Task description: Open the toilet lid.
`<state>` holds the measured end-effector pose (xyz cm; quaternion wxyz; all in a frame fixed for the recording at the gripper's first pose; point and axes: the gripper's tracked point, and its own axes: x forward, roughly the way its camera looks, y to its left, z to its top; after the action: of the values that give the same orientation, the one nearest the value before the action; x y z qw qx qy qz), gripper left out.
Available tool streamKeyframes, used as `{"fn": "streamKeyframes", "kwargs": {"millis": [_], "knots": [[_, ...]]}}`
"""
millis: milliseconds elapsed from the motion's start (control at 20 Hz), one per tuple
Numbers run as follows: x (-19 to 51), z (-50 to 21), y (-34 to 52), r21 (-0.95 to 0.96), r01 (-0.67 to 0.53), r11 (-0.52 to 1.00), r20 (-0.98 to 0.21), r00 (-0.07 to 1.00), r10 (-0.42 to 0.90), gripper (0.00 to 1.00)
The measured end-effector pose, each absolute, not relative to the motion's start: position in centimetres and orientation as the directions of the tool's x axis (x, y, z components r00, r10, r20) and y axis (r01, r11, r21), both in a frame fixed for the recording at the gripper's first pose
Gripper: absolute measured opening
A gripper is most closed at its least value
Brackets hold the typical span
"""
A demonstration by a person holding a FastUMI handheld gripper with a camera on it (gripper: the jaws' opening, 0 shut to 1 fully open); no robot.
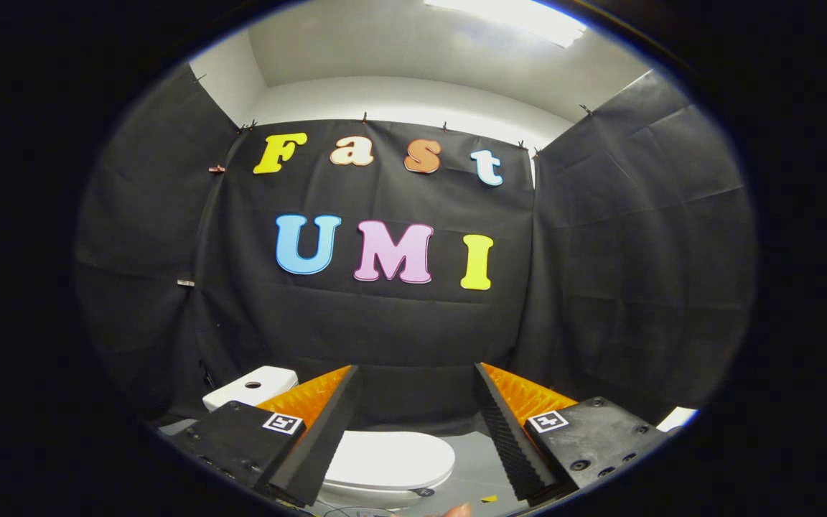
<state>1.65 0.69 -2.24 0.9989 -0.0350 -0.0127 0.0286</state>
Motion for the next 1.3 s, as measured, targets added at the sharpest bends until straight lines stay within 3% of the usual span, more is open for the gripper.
{"fn": "streamKeyframes", "kwargs": {"millis": [350,800,1150,1300], "knots": [[5.1,-10.2,-0.1,-0.091,-0.094,0.991,-0.058,0.994,0.089,0.98],[8.7,-20.7,-1.4,0.199,-0.203,0.959,-0.135,0.963,0.232,0.99],[9.2,-33.3,-3.1,0.451,-0.208,0.868,-0.307,0.877,0.369,0.98],[9.2,-40.2,-5.1,0.509,-0.138,0.85,-0.424,0.819,0.387,0.98]]}}
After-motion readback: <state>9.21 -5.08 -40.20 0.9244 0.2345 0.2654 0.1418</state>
